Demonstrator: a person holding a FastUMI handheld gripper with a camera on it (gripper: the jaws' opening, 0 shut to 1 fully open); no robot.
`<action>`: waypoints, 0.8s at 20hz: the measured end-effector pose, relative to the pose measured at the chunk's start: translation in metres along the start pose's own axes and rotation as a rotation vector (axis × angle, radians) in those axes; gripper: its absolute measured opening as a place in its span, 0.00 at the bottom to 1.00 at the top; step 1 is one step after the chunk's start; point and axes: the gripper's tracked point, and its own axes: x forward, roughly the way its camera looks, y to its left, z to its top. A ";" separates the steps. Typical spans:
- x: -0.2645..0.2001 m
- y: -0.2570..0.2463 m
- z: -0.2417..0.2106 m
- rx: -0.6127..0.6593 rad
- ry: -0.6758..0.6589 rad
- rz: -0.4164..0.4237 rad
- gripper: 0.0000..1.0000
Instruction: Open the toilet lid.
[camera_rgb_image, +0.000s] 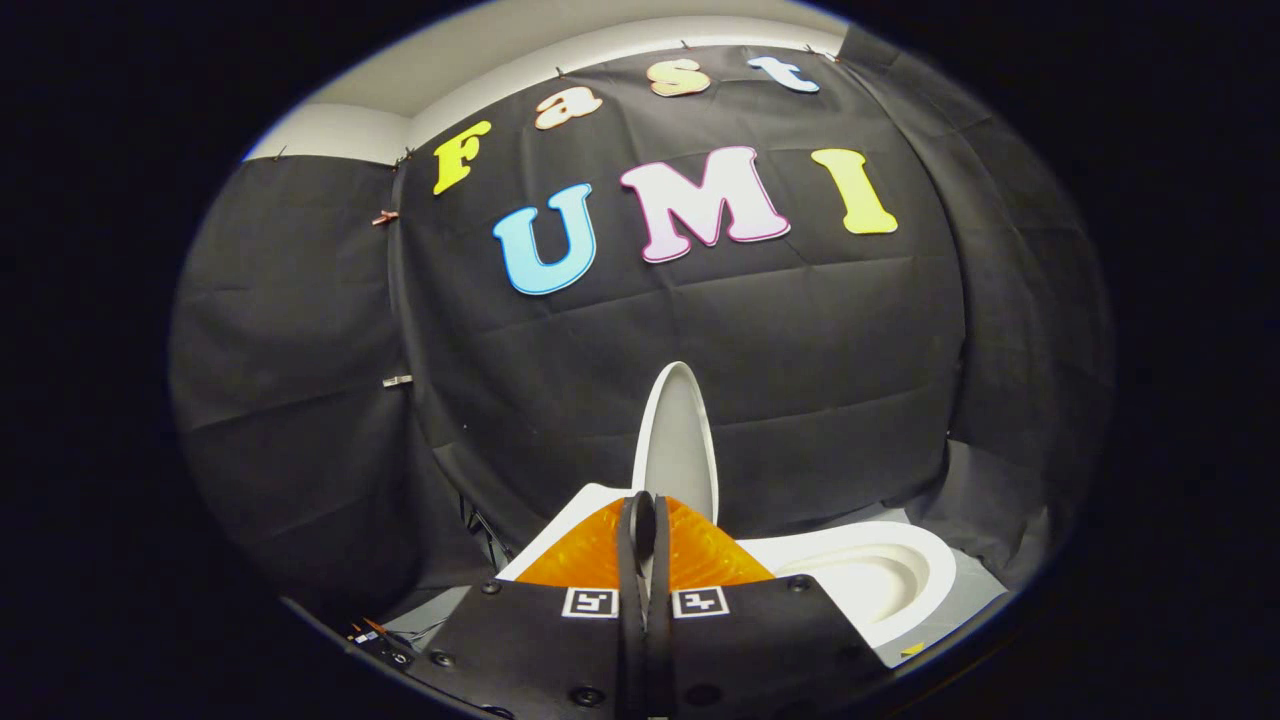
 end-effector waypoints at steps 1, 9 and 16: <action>0.001 0.006 0.000 -0.004 0.002 0.003 0.05; 0.014 0.052 -0.012 -0.056 0.031 0.040 0.05; 0.022 0.071 -0.019 -0.076 0.049 0.046 0.05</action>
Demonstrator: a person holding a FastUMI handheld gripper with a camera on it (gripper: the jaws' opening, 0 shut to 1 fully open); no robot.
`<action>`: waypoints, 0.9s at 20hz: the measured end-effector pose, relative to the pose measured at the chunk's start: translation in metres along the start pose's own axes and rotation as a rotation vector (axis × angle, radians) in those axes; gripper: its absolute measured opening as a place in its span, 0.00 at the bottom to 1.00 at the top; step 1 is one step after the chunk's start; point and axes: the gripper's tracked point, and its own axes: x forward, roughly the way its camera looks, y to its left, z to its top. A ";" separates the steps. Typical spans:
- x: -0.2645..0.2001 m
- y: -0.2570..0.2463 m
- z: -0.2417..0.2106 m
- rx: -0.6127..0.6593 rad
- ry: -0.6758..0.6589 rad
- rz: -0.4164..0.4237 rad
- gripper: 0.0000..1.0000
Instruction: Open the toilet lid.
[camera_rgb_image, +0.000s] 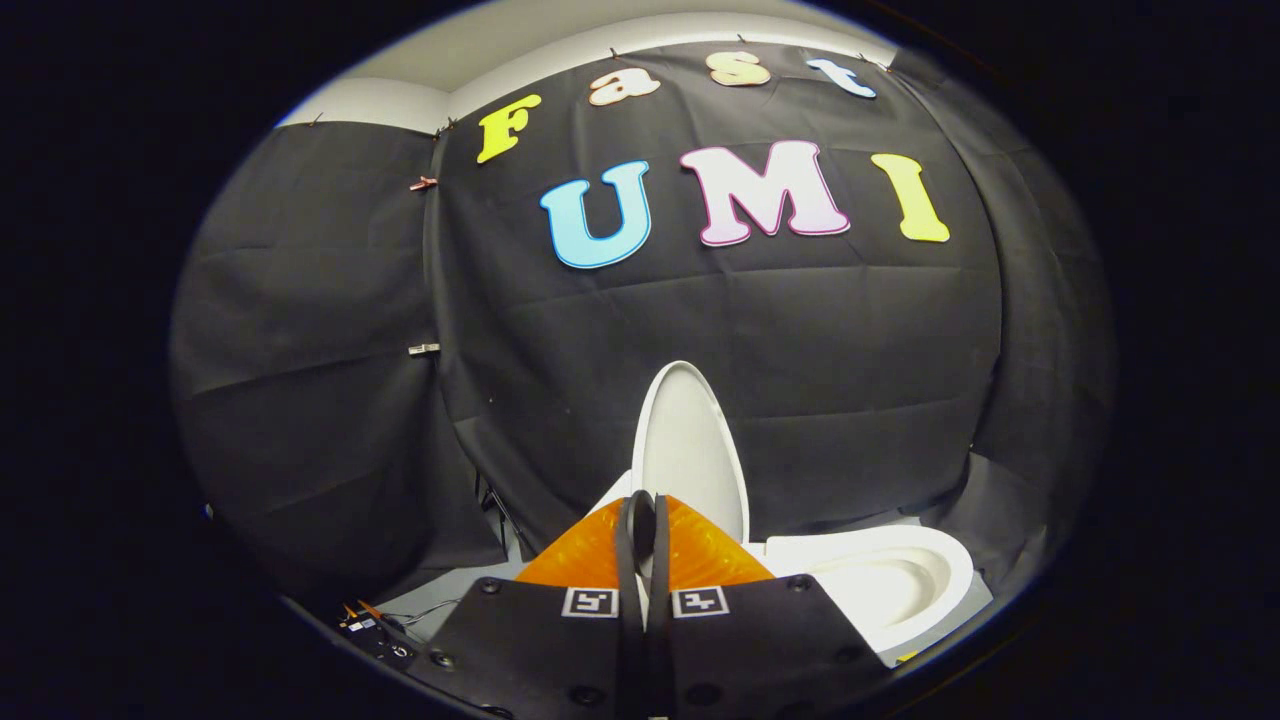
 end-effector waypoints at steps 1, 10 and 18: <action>0.002 0.001 -0.001 -0.003 0.002 -0.002 0.05; -0.012 0.007 0.013 -0.035 -0.028 -0.007 0.53; -0.070 0.005 0.071 -0.061 -0.140 0.007 0.99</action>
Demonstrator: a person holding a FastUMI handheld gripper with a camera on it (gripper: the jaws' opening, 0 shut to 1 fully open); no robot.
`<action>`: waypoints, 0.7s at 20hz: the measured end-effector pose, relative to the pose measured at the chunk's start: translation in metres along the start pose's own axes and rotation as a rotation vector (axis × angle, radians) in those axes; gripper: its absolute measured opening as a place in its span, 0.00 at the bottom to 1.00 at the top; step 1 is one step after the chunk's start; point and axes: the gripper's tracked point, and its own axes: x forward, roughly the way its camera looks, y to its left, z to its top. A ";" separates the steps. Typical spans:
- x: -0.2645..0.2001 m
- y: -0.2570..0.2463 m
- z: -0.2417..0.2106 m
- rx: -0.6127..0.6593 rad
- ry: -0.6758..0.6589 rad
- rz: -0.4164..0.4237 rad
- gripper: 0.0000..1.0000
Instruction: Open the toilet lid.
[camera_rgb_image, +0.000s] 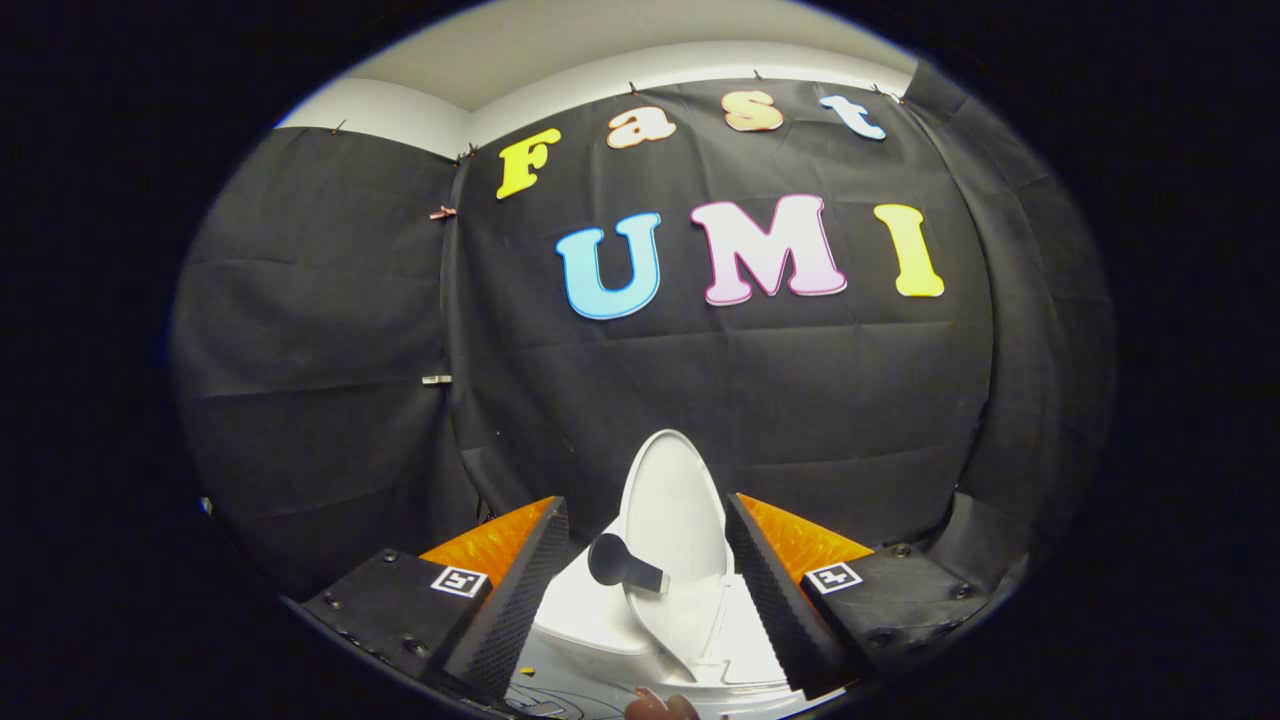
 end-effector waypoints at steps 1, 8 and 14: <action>-0.008 -0.002 0.008 -0.014 -0.013 -0.003 0.99; -0.069 -0.021 0.064 -0.074 -0.103 -0.046 0.99; -0.120 -0.044 0.096 -0.096 -0.169 -0.088 0.99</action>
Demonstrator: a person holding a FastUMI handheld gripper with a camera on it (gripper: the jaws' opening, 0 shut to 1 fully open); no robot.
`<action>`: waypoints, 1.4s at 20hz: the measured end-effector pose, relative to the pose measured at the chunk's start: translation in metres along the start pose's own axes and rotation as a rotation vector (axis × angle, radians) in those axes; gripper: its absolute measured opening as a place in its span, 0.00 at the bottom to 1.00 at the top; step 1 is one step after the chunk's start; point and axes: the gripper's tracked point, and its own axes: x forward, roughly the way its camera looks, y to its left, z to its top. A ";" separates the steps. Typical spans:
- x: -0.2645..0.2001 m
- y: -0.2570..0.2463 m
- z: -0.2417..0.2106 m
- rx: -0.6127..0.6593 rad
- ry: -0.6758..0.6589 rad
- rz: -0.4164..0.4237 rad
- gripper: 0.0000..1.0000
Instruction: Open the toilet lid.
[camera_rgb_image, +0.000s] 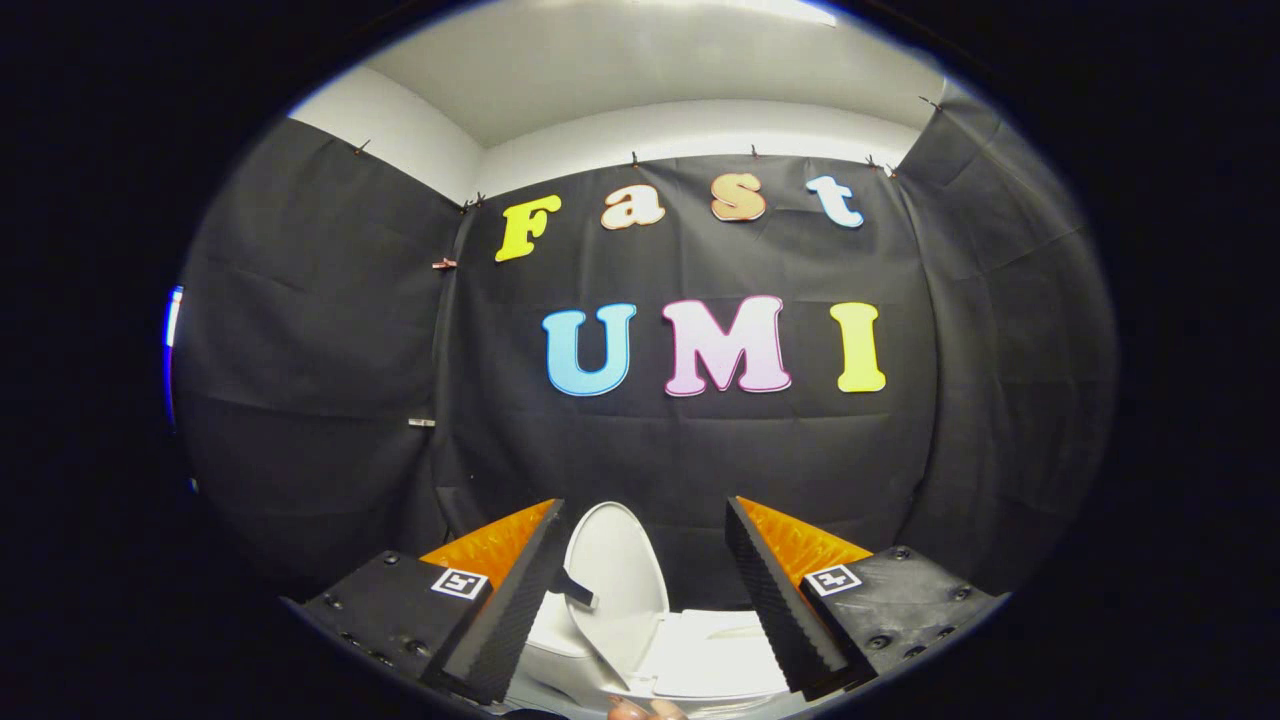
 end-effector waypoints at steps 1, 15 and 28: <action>-0.007 -0.006 0.001 -0.011 0.002 -0.010 0.99; -0.062 -0.049 0.023 -0.025 -0.036 -0.079 0.99; -0.062 -0.044 0.023 -0.036 -0.031 -0.059 0.99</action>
